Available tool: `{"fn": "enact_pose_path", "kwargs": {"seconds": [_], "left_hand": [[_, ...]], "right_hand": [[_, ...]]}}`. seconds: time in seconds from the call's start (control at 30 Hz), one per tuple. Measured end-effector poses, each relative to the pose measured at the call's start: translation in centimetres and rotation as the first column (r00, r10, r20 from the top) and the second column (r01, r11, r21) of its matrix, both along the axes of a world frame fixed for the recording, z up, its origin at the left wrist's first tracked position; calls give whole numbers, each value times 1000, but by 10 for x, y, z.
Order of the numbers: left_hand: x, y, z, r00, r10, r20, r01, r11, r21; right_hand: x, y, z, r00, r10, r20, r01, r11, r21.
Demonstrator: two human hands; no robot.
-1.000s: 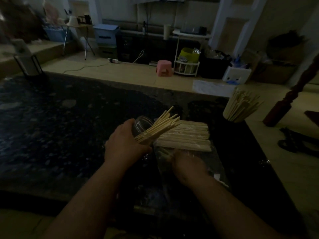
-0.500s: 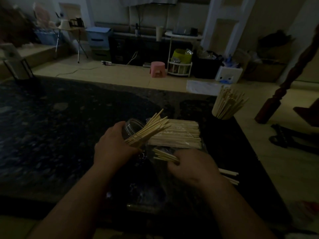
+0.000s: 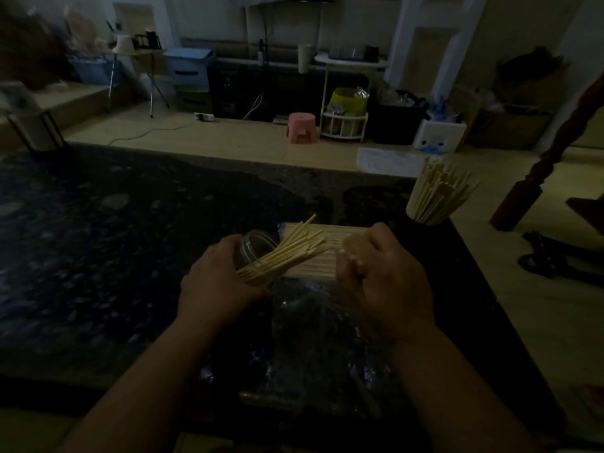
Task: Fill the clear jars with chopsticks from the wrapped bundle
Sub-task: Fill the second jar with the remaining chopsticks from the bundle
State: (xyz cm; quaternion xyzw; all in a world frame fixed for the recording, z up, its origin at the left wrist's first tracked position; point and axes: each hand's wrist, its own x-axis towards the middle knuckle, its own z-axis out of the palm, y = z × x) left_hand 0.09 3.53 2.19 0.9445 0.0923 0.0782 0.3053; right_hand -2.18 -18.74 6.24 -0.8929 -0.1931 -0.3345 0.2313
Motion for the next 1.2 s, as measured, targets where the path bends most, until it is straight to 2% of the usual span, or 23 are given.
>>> {"fn": "enact_pose_path", "kwargs": {"seconds": [0.13, 0.27, 0.43, 0.57, 0.73, 0.87, 0.97, 1.0, 1.1, 1.13, 1.2], "left_hand": [[1, -1, -1, 1000, -23, -12, 23, 1000, -20], [1, -3, -3, 1000, -27, -12, 28, 999, 20], [2, -2, -6, 999, -34, -19, 35, 998, 57], [3, 1, -7, 999, -52, -13, 53, 995, 79], [4, 1, -10, 998, -55, -11, 56, 995, 84], [5, 0, -10, 999, -48, -3, 48, 996, 70], [4, 0, -8, 998, -62, -1, 62, 997, 46], [3, 0, -7, 998, -68, 3, 68, 997, 44], [3, -1, -6, 995, -100, 19, 99, 994, 42], [3, -1, -6, 994, -108, 20, 107, 993, 39], [3, -1, -6, 993, -110, 28, 109, 993, 34]], "right_hand": [[3, 2, -6, 997, -13, 70, -3, 975, 224], [6, 6, -10, 999, 8, 51, -28, 917, 397], [5, 13, -11, 997, 32, 76, -67, 844, 531], [4, 20, -6, 996, 69, 55, -87, 718, 690], [5, 21, -3, 989, -3, 148, -104, 699, 708], [6, 26, -6, 997, 72, -1, -41, 572, 819], [5, 28, -11, 977, 129, -168, 82, 500, 862], [5, 28, -12, 968, 129, -217, 124, 505, 854], [11, 24, -14, 929, 77, -361, 236, 627, 742], [12, 23, -14, 921, 84, -381, 246, 633, 734], [14, 25, -10, 915, 139, -379, 248, 547, 800]]}}
